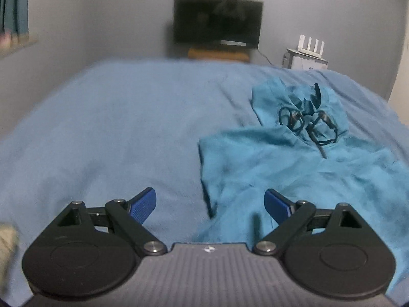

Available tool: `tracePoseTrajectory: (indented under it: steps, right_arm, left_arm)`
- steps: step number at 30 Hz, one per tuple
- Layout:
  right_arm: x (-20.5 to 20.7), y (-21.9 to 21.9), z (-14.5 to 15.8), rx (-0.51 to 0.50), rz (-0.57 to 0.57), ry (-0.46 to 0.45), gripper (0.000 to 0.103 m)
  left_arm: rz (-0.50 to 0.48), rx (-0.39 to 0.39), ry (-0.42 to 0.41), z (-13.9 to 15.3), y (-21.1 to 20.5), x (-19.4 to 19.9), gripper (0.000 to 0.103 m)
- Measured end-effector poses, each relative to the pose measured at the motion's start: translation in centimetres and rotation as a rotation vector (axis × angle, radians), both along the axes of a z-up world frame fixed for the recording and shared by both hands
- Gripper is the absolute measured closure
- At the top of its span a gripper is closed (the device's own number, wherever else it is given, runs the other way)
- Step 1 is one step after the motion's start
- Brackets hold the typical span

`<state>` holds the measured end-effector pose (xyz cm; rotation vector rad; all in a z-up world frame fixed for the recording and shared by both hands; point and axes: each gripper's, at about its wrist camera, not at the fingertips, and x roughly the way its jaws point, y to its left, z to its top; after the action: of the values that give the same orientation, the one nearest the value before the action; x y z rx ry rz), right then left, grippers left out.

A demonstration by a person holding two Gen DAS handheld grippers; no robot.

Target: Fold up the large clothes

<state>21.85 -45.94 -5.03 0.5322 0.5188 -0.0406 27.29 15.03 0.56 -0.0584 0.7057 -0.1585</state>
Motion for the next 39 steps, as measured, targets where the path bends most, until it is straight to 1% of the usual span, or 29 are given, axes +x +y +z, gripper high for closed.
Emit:
tracePoseTrajectory:
  steps: [1,2,3,4,5,8,11,13,15,16,18,20,22,23,24,25,26,27,28,29,30,32,33,34,36,37,39]
  right_arm:
    - [0.1,0.2,-0.1,-0.009,0.020,-0.002,0.032]
    - [-0.2,0.4,0.1,-0.025,0.037,0.000,0.032]
    - [0.3,0.9,0.1,-0.055,0.061,0.010,0.033]
    - [0.9,1.5,0.0,-0.089,0.086,0.020,0.034]
    - [1.0,1.9,0.2,-0.115,0.106,0.028,0.035]
    - [2.5,3.0,0.4,-0.188,0.150,0.038,0.036]
    - [3.5,3.2,0.6,-0.220,0.151,0.023,0.036]
    - [4.1,3.1,0.6,-0.234,0.151,0.013,0.037]
    - [4.6,2.9,0.3,-0.262,0.141,0.021,0.031]
    - [4.5,2.6,0.1,-0.269,0.139,0.031,0.030]
    - [4.7,2.1,-0.5,-0.258,0.158,0.061,0.030]
    - [4.8,1.8,-1.1,-0.245,0.182,0.078,0.031]
    - [4.8,2.0,-1.2,-0.257,0.205,0.087,0.033]
    - [4.9,2.3,-1.2,-0.275,0.224,0.096,0.037]
    - [5.0,2.6,-1.1,-0.296,0.240,0.104,0.041]
    - [5.0,3.0,-1.0,-0.323,0.262,0.111,0.044]
    - [4.9,3.3,-0.9,-0.343,0.283,0.114,0.052]
    - [4.8,3.6,-0.9,-0.369,0.301,0.116,0.073]
    - [4.8,3.9,-0.8,-0.396,0.308,0.115,0.083]
    - [4.6,3.9,-0.7,-0.403,0.309,0.111,0.089]
    - [4.5,3.9,-0.4,-0.394,0.307,0.095,0.094]
    - [4.2,3.9,0.4,-0.383,0.293,0.040,0.095]
    - [4.0,3.9,0.9,-0.382,0.273,0.007,0.096]
    - [3.9,3.8,1.4,-0.379,0.254,-0.022,0.097]
    - [3.8,3.6,2.2,-0.378,0.206,-0.079,0.099]
    - [3.8,3.4,2.5,-0.381,0.180,-0.097,0.099]
    - [3.9,2.8,2.9,-0.378,0.106,-0.135,0.099]
  left_arm:
    - [0.003,-0.067,0.032,-0.4,0.8,0.4,0.011]
    - [0.009,-0.115,0.060,-0.7,1.5,0.6,0.011]
    - [0.019,-0.153,0.082,-1.0,1.8,1.3,0.011]
    - [0.032,-0.182,0.099,-1.2,2.2,1.9,0.011]
    - [0.039,-0.191,0.105,-1.4,2.3,2.5,0.011]
    - [0.051,-0.173,0.117,-1.6,2.1,4.1,0.011]
    - [0.036,-0.158,0.151,-2.1,1.2,5.8,0.011]
    - [0.011,-0.138,0.193,-2.8,0.4,6.8,0.011]
    - [-0.037,-0.113,0.263,-4.0,-0.5,7.6,0.012]
    - [-0.067,-0.103,0.298,-4.6,-0.9,7.8,0.015]
    - [-0.100,-0.096,0.340,-5.4,-1.5,7.7,0.020]
    - [-0.114,-0.117,0.353,-5.6,-1.4,7.1,0.028]
    - [-0.129,-0.153,0.361,-5.5,-1.2,6.2,0.034]
    - [-0.142,-0.147,0.356,-5.4,-1.4,5.7,0.038]
    - [-0.162,-0.130,0.347,-5.2,-1.7,5.2,0.039]
    - [-0.187,-0.103,0.334,-4.8,-2.0,4.6,0.045]
    - [-0.219,-0.073,0.313,-4.5,-2.6,3.9,0.060]
    - [-0.247,-0.037,0.290,-4.2,-3.2,3.3,0.068]
    - [-0.267,-0.004,0.269,-3.9,-3.7,2.9,0.078]
    - [-0.291,0.036,0.238,-3.4,-4.4,2.4,0.088]
    - [-0.304,0.080,0.200,-3.0,-5.1,2.0,0.090]
    - [-0.264,0.162,0.090,-1.8,-5.5,1.6,0.091]
    - [-0.239,0.168,0.033,-1.1,-5.6,1.6,0.091]
    - [-0.217,0.139,-0.021,-0.3,-5.3,1.8,0.091]
    - [-0.170,0.072,-0.084,1.0,-4.8,2.9,0.092]
    - [-0.151,0.063,-0.106,1.3,-5.0,3.6,0.092]
    - [-0.135,0.088,-0.147,1.6,-5.8,5.0,0.092]
